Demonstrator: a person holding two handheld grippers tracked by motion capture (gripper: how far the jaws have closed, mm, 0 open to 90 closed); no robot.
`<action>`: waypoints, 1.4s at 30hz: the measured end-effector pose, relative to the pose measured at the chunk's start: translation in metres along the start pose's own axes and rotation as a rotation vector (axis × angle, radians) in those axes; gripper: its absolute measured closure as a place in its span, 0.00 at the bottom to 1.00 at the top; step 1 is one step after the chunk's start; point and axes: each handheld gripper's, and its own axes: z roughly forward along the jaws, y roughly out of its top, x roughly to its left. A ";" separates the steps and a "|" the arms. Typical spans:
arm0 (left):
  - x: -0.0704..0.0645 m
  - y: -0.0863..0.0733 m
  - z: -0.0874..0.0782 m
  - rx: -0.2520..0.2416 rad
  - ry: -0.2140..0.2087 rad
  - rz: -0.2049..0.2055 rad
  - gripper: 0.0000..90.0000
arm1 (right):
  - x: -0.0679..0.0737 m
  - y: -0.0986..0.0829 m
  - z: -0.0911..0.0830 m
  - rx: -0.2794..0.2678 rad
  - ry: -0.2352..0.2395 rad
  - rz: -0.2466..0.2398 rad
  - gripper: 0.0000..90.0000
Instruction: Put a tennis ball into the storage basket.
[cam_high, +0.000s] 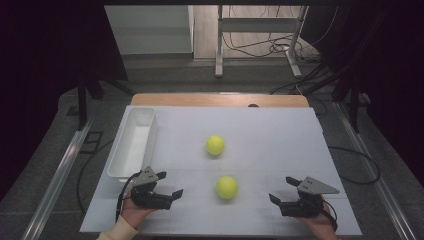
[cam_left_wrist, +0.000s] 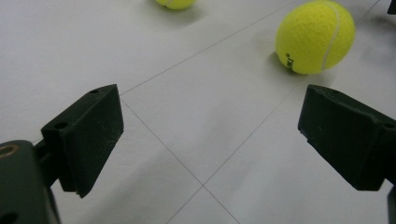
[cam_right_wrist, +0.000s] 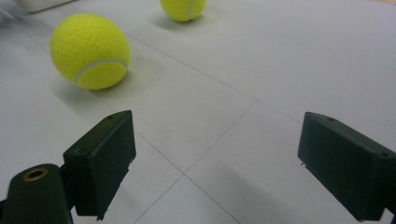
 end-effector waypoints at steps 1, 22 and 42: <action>0.000 0.000 0.000 0.000 0.001 0.001 0.09 | 0.000 0.000 0.001 0.003 0.002 -0.002 0.13; 0.000 0.000 -0.001 0.000 0.009 0.007 0.09 | 0.003 0.001 0.004 0.024 0.012 -0.026 0.14; -0.009 0.010 -0.002 0.010 -0.019 0.035 0.09 | 0.004 0.003 0.007 0.025 0.019 -0.040 0.15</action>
